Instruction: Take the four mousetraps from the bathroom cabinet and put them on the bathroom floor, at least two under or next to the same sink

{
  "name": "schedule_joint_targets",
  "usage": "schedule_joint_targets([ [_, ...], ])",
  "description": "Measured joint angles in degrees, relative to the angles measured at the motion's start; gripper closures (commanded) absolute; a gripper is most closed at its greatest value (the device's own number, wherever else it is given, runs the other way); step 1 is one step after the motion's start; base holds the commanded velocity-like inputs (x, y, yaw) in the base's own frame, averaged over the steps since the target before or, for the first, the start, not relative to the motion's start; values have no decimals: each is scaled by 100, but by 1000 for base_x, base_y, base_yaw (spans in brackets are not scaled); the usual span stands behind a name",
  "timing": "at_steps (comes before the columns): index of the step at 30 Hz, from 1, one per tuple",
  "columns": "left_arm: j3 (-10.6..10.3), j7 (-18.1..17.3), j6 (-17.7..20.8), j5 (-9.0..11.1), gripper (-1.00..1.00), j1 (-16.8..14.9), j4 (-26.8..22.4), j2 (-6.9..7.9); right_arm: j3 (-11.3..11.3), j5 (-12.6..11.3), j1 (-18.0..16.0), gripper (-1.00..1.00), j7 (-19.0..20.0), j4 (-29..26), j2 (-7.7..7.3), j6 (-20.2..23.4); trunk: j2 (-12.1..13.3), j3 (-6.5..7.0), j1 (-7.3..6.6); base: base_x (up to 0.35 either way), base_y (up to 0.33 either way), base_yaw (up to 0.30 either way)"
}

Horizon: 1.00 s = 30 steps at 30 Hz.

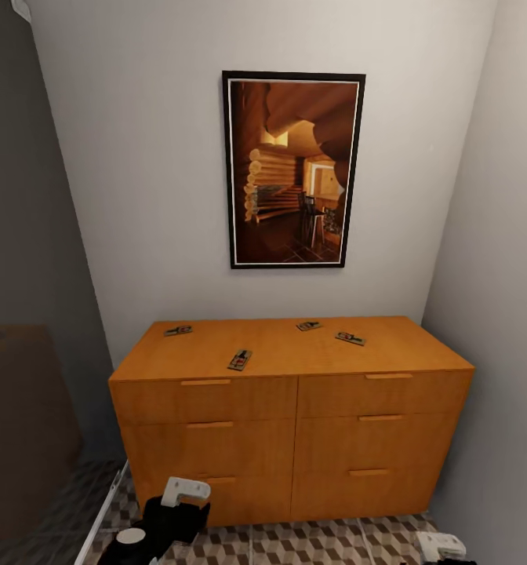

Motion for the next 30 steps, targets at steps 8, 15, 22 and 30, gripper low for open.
schedule_joint_targets([
  [8, -43, 2, 514, -33, -100, -669, -301, -235, -124, 25, -204, -100, -19, -1375, -62, 1053, 0, 1, 0, 0, 0, 0],
  [15, -123, 2, 613, -37, -100, -1289, -346, -431, -137, 35, -562, -100, -126, -1525, -70, 1135, 0, 1, 0, 0, 0, 0],
  [22, -307, 0, 741, -113, -100, -2044, -365, -614, -149, 37, -923, -100, -328, -1574, -74, 1135, 0, 1, 0, 0, 0, 0],
  [30, -429, -8, 952, -155, -100, -2784, -370, -687, -152, 37, -1291, -100, -474, -1586, -80, 1134, 0, 1, 0, 0, 0, 0],
])
